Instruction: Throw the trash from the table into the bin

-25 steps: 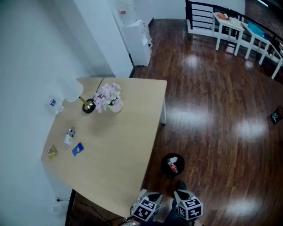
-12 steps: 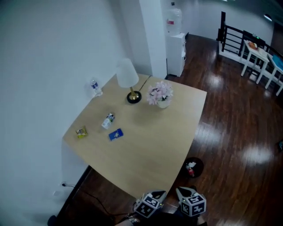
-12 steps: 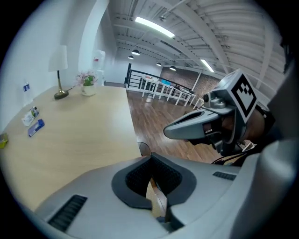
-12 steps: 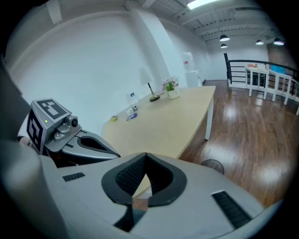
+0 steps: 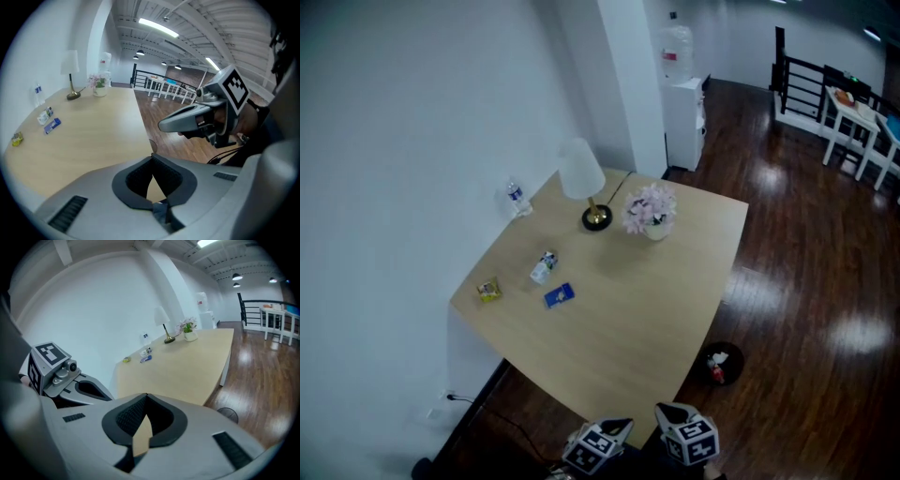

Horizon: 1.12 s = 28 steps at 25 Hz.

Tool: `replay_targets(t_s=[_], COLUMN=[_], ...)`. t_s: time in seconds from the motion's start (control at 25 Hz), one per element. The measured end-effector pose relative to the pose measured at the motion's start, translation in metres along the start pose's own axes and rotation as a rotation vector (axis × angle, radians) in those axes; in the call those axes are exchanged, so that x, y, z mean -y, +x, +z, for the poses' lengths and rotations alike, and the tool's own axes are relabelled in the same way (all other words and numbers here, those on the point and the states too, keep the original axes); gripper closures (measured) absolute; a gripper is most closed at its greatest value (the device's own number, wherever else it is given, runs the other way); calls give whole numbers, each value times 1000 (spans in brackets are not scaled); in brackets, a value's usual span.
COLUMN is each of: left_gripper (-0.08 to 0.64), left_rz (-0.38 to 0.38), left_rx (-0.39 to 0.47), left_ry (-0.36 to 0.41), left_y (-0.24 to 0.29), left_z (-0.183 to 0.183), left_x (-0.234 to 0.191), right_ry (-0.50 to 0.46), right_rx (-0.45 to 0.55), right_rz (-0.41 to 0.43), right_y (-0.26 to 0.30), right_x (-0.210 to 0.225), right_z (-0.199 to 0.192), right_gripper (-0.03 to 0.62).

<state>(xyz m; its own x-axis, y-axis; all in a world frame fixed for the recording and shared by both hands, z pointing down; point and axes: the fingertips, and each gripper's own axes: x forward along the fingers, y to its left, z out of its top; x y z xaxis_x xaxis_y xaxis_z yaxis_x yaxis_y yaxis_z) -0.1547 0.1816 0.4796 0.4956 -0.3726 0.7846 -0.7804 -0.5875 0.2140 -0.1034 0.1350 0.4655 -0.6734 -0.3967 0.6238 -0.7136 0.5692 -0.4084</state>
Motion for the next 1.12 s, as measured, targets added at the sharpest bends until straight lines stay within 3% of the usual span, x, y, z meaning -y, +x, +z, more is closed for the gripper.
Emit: replay_targets(t_s=[0.28,0.48,0.68,1.12], left_gripper=[560,560,560,560], left_rz=[134,130,90,81], left_rx=[15,28,31,-3], left_ry=[-58,-58,27,174], left_y=[-25,-34,-42,-12], left_z=[-11,-13,-9,21], left_x=[-68,-145,-224,-398], right_ry=[28,15,81,75], right_rx=[-9,-27,2,-31], right_rz=[80,-14,-126,-200], right_y=[33,58,96,178], right_x=[-18,-22,-40,-78], right_z=[-5,13,40,81], right_gripper=[584,584,584,584])
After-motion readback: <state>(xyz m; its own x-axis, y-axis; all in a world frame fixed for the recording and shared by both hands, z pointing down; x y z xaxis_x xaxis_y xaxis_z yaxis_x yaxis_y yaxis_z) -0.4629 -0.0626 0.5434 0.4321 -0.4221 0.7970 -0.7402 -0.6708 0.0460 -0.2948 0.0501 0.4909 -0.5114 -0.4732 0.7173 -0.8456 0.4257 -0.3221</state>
